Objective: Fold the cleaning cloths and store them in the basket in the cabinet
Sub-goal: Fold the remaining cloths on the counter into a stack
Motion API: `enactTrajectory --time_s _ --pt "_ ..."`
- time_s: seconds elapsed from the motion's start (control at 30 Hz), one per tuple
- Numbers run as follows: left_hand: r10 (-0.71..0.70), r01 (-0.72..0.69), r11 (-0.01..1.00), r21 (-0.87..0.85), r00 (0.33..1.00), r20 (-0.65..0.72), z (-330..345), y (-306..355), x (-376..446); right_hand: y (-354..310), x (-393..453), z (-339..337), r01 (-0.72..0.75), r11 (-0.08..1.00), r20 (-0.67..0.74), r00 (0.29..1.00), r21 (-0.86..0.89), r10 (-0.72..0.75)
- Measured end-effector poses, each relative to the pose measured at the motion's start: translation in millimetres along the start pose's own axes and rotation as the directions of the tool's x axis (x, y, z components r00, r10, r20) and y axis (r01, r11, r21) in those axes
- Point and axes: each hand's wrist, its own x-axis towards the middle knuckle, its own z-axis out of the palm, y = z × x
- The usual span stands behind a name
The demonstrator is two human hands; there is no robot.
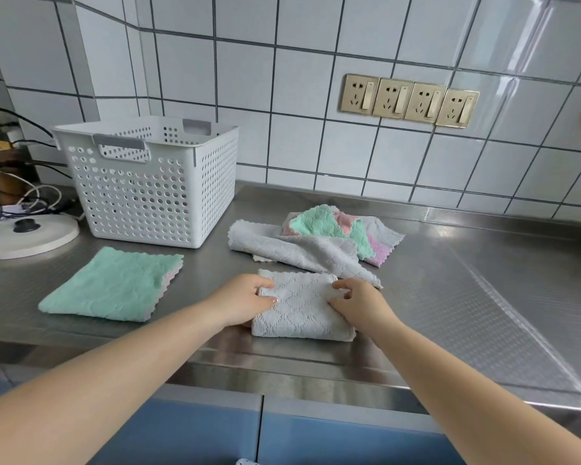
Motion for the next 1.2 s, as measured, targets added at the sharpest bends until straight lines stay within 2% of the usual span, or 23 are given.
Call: enactTrajectory --time_s 0.2,0.27,0.3,0.37,0.4,0.5,0.6,0.73,0.9,1.03,1.2 --pt "-0.013 0.011 0.999 0.039 0.999 0.043 -3 1 4 6 3 0 -0.022 1.0 -0.014 1.0 0.019 0.023" --pt "0.018 -0.02 0.994 0.107 1.0 0.02 -8 1 3 6 4 -4 -0.018 0.997 -0.04 0.999 -0.078 0.015" --pt "0.047 -0.039 0.977 0.211 0.998 -0.036 -11 3 1 6 5 -7 -0.001 0.987 -0.079 0.997 -0.163 -0.012" --pt "0.166 -0.076 0.903 0.424 0.97 -0.18 -14 7 -2 -2 3 -9 0.085 0.949 -0.138 0.982 -0.304 -0.132" --pt "0.23 -0.109 0.877 0.468 0.951 -0.208 -13 11 -3 -9 3 -8 0.14 0.926 -0.131 0.972 -0.351 -0.197" --pt "0.312 -0.218 0.812 0.541 0.946 -0.087 5 25 0 -36 3 8 0.236 0.837 0.018 0.965 -0.493 -0.262" --pt "0.228 -0.212 0.794 0.57 0.973 0.045 27 28 5 -43 6 33 0.255 0.807 0.134 0.967 -0.533 -0.217" --pt "0.137 -0.153 0.78 0.607 0.988 0.073 32 15 4 -18 4 42 0.231 0.816 0.173 0.971 -0.53 -0.163" --pt "0.11 -0.149 0.8 0.581 0.989 0.102 25 9 2 3 0 31 0.195 0.824 0.151 0.979 -0.532 -0.134" --pt "0.112 -0.129 0.839 0.529 0.992 0.064 25 6 2 4 -1 29 0.171 0.833 0.142 0.984 -0.526 -0.112" --pt "-0.013 0.057 0.881 0.47 0.995 -0.095 15 -3 -7 5 -2 31 0.167 0.831 0.136 0.984 -0.531 -0.111"
